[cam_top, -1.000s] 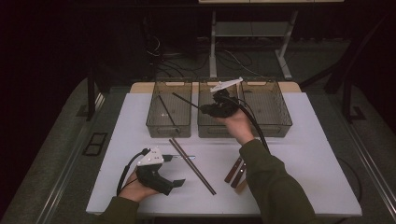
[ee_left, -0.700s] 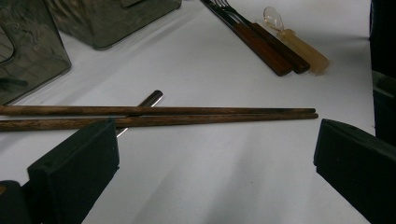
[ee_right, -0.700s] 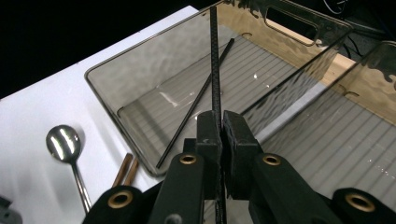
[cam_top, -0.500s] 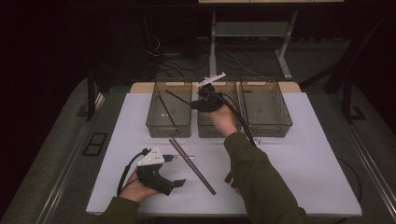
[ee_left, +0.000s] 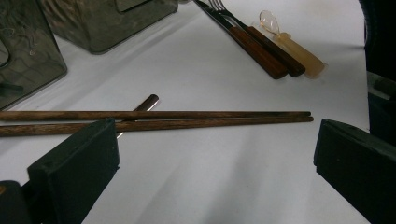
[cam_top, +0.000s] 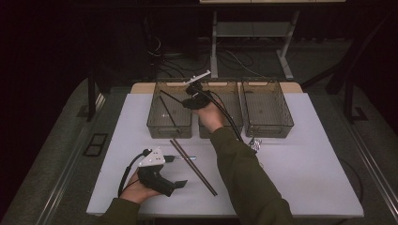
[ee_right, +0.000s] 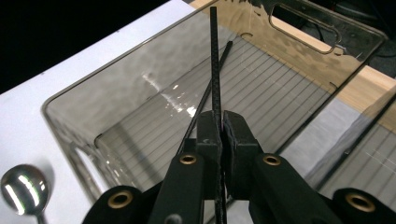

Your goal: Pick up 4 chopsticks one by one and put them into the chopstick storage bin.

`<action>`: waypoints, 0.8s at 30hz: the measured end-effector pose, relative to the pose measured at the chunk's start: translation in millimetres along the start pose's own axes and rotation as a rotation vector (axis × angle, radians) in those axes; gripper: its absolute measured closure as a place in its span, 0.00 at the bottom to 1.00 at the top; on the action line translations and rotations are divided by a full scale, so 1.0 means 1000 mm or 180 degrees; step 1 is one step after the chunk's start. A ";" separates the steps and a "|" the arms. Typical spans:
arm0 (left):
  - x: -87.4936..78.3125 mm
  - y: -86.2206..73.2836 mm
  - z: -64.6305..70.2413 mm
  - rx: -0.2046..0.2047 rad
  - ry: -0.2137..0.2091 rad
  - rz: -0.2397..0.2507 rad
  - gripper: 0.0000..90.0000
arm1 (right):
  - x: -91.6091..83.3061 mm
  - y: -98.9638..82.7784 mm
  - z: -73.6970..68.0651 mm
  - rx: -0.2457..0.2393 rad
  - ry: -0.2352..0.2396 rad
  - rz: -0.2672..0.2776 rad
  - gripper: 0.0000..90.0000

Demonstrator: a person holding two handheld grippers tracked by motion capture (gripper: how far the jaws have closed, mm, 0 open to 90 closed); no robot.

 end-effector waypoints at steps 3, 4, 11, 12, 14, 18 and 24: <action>-0.001 0.000 0.001 0.0005 -0.0009 0.0001 0.00 | 0.008 0.003 0.000 0.0060 -0.0017 -0.0038 0.95; -0.001 0.000 0.001 0.0015 -0.0012 -0.0007 0.00 | 0.012 0.003 0.000 0.0059 -0.0031 -0.0052 0.95; -0.001 0.000 0.001 -0.0004 -0.0027 0.0009 0.00 | 0.032 0.011 -0.005 0.0122 -0.0006 -0.0112 0.95; -0.001 0.000 0.001 -0.0010 -0.0030 0.0014 0.00 | 0.033 0.011 -0.005 0.0135 -0.0004 -0.0121 0.95; -0.002 0.000 0.001 -0.0016 -0.0031 0.0008 0.00 | 0.036 0.011 -0.007 0.0135 0.0025 -0.0112 0.94; -0.002 0.000 0.001 -0.0014 -0.0030 0.0014 0.00 | 0.035 0.009 -0.008 0.0136 0.0073 -0.0128 0.84; -0.002 0.000 0.000 -0.0011 -0.0022 0.0015 0.00 | 0.023 0.005 -0.004 0.0151 0.0150 -0.0094 0.74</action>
Point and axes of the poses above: each handheld gripper's, and its own axes: x roughly forward along the jaws, y roughly out of its top, z roughly to its right, the point moved 6 cm from there along x, roughly forward along the jaws, and after that the axes turned 13 degrees about -x, right-handed, at the moved point
